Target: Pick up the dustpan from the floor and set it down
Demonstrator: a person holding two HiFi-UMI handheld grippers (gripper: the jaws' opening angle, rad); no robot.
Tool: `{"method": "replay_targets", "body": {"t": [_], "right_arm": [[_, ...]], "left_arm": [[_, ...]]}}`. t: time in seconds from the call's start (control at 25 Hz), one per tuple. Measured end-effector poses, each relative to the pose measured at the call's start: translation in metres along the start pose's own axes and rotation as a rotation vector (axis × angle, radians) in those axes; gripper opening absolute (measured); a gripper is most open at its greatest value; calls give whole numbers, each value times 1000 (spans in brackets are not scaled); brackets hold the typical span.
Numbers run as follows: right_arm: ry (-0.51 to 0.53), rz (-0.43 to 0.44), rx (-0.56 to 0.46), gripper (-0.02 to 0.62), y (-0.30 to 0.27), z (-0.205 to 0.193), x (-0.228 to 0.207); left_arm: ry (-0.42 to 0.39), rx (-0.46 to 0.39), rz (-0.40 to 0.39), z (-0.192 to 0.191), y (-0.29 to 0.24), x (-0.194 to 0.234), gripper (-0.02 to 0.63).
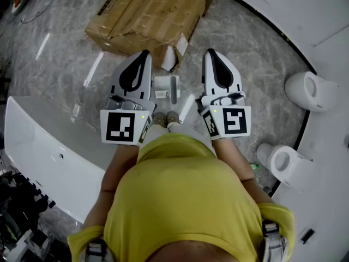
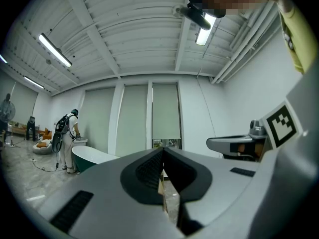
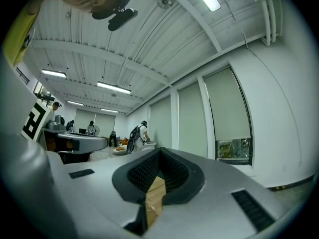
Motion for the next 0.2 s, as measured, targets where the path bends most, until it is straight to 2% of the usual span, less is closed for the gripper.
{"method": "replay_targets", "body": {"t": [0.2], "right_arm": [[6,10,1,9,-3,0,2]], "left_arm": [[0,0,1,0,-1,3,0]]}}
Point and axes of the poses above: the fingertips, and each gripper's own axes: y backward along the fingers, x to its left, z out of its top, the point moved 8 cm from there along y, backward along the fingers, and after that the axes turned 6 degrees about x, right-handed, at the moved point
